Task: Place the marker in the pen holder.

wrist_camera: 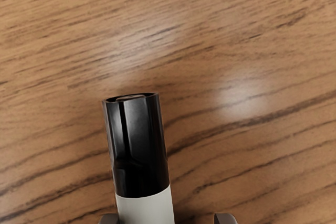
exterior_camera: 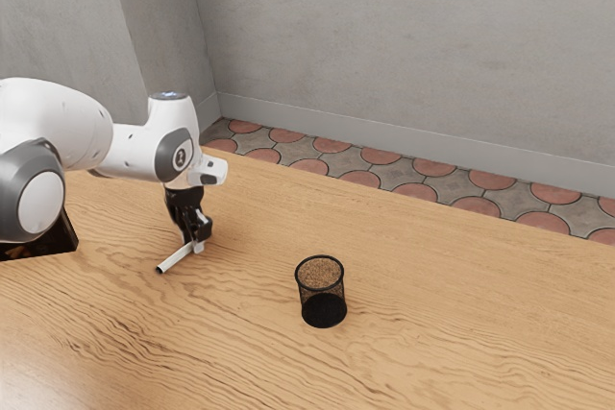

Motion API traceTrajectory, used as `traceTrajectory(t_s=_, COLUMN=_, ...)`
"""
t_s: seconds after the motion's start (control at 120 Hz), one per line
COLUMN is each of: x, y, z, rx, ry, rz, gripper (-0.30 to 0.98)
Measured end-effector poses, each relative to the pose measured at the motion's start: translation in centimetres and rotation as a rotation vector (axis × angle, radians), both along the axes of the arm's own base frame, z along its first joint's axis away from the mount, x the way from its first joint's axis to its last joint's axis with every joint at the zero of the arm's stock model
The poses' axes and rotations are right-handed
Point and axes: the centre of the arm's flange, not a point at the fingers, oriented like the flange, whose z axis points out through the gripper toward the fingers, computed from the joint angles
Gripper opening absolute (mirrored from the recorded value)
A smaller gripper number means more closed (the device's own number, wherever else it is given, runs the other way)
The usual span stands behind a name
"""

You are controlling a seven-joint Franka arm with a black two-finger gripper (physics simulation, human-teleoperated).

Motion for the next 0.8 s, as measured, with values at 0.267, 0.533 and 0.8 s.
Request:
traceTrajectory(t_s=0.267, x=0.2, y=0.0, z=-0.5, rx=0.003, ry=0.001, rz=-0.008, gripper=0.04)
traceTrajectory(t_s=0.533, x=0.7, y=-2.2, z=5.2, rx=-0.001, ry=-0.146, rz=-0.042, gripper=-0.04)
traceTrajectory(t_s=0.8, x=-3.5, y=-13.8, z=16.3, rx=-0.055, ry=-0.538, rz=-0.195, gripper=-0.06)
